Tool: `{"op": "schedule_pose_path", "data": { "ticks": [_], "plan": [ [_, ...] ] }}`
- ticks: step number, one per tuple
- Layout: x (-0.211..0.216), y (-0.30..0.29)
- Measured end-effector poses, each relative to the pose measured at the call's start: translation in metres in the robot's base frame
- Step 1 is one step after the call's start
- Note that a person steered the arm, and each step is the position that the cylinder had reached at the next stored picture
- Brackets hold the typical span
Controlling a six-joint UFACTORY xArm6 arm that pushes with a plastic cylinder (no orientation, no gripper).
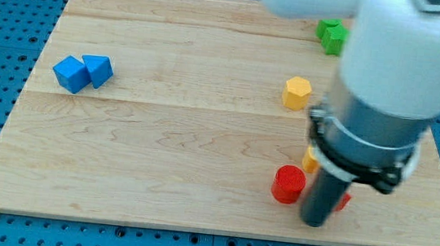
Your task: Group up the red blcoks and yellow blocks at the bottom right side of the board
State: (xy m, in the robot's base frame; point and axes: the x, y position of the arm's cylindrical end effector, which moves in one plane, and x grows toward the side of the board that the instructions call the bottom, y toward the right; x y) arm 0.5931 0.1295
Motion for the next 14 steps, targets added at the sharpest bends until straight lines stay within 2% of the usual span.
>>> {"op": "schedule_pose_path", "data": {
  "ticks": [1,2,3,4,5,6,7,8,9,10,11,12,13,14],
  "plan": [
    [-0.003,0.011],
    [0.012,0.011],
    [0.018,-0.043],
    [-0.010,-0.087],
    [-0.026,-0.031],
    [-0.043,-0.105],
    [-0.119,-0.139],
    [-0.174,-0.061],
    [-0.204,-0.022],
    [-0.227,-0.032],
    [-0.251,-0.010],
    [-0.206,0.042],
    [-0.166,0.042],
    [-0.195,0.046]
  ]
}}
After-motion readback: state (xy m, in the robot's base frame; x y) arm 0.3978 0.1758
